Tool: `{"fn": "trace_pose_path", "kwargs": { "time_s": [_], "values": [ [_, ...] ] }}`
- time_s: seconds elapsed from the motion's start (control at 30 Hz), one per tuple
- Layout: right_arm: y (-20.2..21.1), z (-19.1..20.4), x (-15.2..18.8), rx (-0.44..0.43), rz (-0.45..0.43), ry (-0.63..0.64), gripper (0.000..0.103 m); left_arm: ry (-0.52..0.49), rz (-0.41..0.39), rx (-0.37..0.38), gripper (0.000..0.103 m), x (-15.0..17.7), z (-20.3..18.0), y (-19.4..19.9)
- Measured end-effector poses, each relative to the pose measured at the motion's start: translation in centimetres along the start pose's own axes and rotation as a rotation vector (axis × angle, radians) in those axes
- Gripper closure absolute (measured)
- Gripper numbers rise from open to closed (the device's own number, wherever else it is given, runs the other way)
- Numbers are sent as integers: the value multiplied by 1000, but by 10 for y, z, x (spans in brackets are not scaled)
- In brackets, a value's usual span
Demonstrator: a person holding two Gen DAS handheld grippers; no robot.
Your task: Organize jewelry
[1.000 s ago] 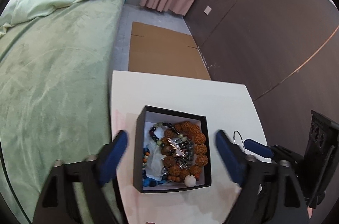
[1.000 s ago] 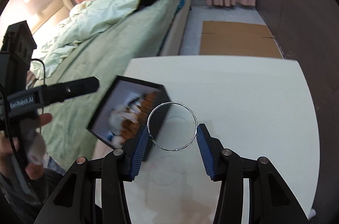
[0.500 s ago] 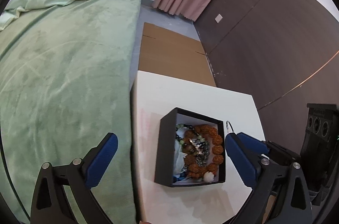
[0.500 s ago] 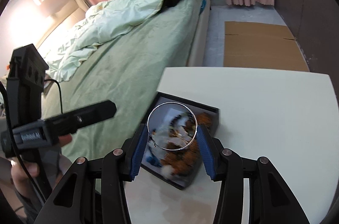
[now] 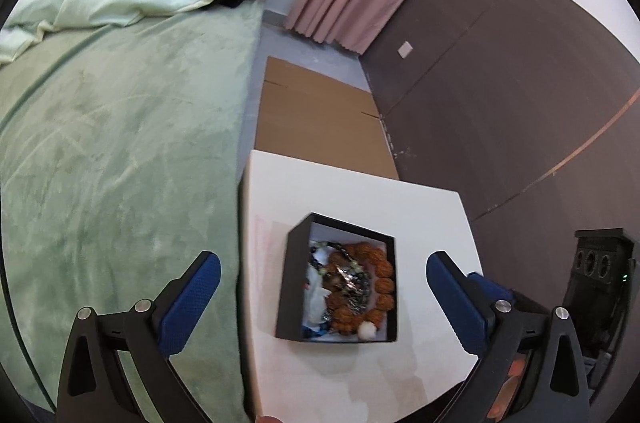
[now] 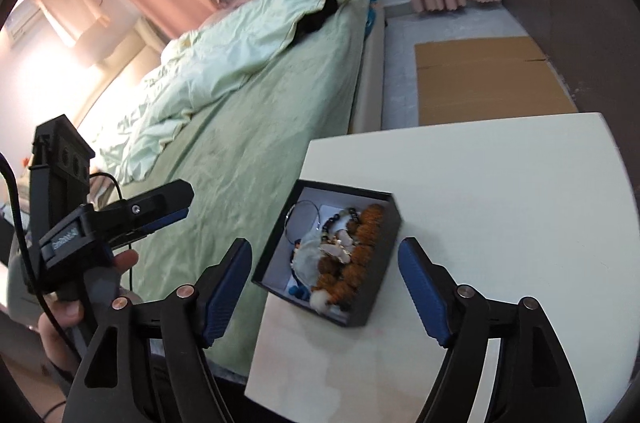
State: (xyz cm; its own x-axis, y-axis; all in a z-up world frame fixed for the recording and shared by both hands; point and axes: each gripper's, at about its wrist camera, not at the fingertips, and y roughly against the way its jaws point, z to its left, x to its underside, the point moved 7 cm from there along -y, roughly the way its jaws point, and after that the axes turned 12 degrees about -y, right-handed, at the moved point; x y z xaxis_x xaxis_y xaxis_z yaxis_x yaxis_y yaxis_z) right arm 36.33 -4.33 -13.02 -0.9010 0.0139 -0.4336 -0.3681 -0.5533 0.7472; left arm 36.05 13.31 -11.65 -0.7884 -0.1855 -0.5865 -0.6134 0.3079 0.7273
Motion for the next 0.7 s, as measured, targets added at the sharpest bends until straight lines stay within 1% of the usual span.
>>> {"fn": "trace_pose_path", "kwargs": {
  "time_s": [0.07,0.13,0.2,0.3,0.37,0.47,0.53,0.63,0.7],
  "values": [
    [17,-5,3,1,-35,-10,15,-25,-5,-2,0,1,-10,4],
    [32,-10,7,2,-63,-27,13,-49,-21,-3,0,4,-19,10],
    [44,-14,11,9,-80,-35,6,-54,-33,-1,0,9,-25,16],
    [63,-20,18,12,-119,-46,0,-55,-62,14,0,20,-36,29],
    [75,-26,21,13,-140,-63,0,-84,-77,11,0,26,-48,39],
    [90,-32,28,17,-172,-77,0,-157,-92,-14,0,33,-68,52],
    [102,-36,32,25,-200,-84,0,-184,-113,-10,0,38,-82,63],
    [119,-40,40,20,-233,-98,0,-222,-148,-26,0,45,-98,79],
    [131,-45,46,20,-251,-110,0,-239,-157,-32,0,50,-106,85]
  ]
}}
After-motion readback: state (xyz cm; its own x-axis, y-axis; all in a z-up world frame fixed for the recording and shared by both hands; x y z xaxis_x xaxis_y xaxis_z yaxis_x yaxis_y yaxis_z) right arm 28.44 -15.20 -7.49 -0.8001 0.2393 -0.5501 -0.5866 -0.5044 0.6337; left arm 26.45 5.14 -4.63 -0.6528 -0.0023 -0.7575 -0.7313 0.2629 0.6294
